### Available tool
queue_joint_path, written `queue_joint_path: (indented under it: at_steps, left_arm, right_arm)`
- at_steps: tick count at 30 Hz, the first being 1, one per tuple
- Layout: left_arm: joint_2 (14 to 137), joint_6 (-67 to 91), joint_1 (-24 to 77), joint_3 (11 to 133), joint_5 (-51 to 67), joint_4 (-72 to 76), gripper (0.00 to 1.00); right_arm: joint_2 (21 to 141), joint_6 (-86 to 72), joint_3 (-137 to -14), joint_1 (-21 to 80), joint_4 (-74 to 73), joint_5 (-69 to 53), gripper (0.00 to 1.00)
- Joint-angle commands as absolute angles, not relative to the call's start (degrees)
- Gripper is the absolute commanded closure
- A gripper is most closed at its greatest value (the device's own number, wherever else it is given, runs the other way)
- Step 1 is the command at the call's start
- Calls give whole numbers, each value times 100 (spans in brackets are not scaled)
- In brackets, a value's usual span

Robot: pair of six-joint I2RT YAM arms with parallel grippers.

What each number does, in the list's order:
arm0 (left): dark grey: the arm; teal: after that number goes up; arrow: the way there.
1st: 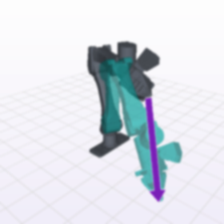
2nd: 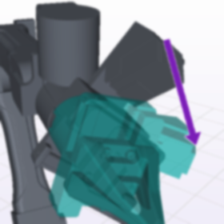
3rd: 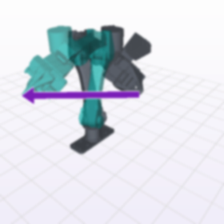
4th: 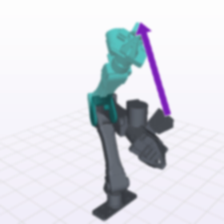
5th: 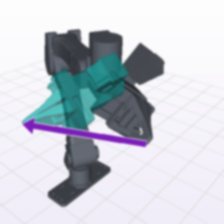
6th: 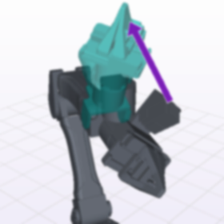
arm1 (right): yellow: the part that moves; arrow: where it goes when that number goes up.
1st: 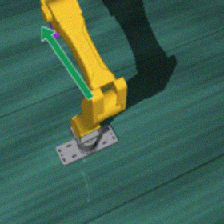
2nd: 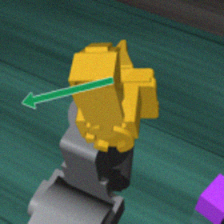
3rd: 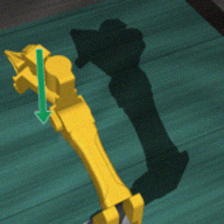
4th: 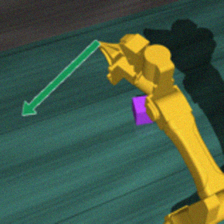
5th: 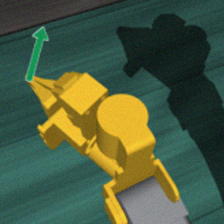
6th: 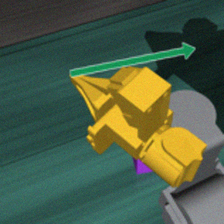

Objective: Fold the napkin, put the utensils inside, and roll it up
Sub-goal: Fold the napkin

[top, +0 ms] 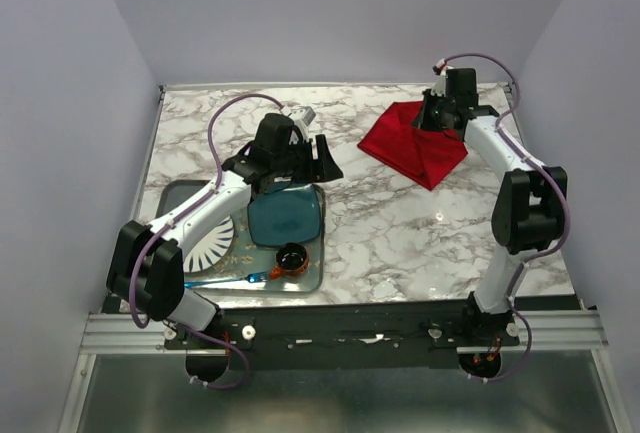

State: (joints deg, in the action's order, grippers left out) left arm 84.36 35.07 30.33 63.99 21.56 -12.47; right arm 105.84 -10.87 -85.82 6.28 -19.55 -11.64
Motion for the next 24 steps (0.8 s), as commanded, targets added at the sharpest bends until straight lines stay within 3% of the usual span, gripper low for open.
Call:
queue_joint_path:
  at_steps: [1, 24]
  left_arm:
    - [8464, 3489, 2997, 6328, 2109, -1116, 26]
    - [8455, 3437, 2936, 6275, 2127, -1116, 26]
  right_arm:
    - [11117, -844, -9184, 922, -2267, -1283, 99]
    - [12673, -431, -11030, 1389, -3199, -1916, 99]
